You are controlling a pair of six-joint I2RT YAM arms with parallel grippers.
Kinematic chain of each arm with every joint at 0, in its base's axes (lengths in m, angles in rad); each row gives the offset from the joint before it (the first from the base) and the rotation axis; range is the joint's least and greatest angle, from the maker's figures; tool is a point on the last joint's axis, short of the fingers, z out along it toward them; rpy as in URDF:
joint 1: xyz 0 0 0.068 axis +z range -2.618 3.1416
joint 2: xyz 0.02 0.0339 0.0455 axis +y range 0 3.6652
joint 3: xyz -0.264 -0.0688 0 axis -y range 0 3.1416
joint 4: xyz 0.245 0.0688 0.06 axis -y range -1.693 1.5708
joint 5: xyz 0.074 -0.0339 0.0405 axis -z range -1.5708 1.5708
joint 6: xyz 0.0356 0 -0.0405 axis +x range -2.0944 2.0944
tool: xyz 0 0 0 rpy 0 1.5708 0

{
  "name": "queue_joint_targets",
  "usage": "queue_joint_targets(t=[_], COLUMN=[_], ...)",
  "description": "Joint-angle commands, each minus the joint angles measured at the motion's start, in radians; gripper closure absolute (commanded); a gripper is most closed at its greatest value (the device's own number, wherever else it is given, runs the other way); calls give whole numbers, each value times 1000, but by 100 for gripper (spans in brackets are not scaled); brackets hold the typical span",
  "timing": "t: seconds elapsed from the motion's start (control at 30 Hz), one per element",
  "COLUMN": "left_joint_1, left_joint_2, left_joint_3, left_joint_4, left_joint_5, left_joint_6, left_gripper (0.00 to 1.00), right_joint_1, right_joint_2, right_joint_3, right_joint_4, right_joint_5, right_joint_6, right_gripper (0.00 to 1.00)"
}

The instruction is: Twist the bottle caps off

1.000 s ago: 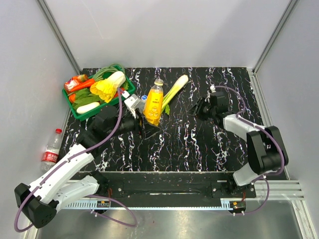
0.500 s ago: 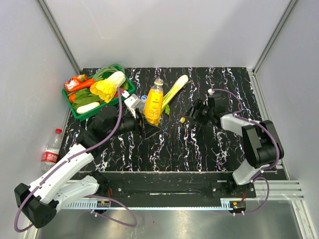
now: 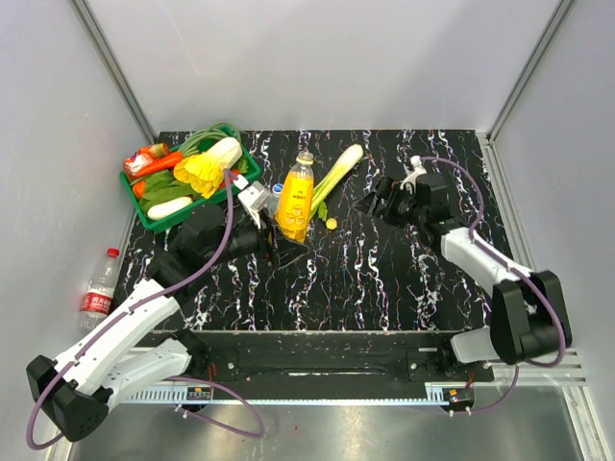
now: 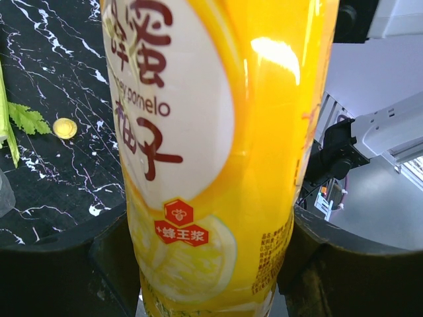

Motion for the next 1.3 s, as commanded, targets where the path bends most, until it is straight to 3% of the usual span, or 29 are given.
queue_joint_targets(t=[0.0, 0.23, 0.43, 0.6, 0.87, 1.07, 1.27], left_joint_1=[4, 4, 3, -26, -109, -143, -163], left_joint_2=[-22, 4, 68, 113, 186, 223, 245], left_joint_3=[30, 31, 54, 74, 123, 154, 164], left_joint_4=[34, 17, -3, -8, -14, -37, -35], left_joint_5=[5, 60, 157, 187, 166, 132, 125], left_joint_6=[6, 2, -1, 0, 23, 40, 46], left_gripper=[96, 96, 94, 92, 90, 90, 90], right_joint_1=[-7, -7, -7, -4, -6, -4, -1], right_joint_2=[-130, -233, -271, -266, -245, -239, -220], right_joint_3=[51, 143, 132, 125, 160, 161, 171], right_joint_4=[28, 57, 380, 644, 636, 620, 597], right_joint_5=[-90, -335, -541, -612, -620, -638, -661], right_joint_6=[-27, -15, 206, 372, 406, 406, 409], right_gripper=[0, 1, 0, 0, 1, 14, 38])
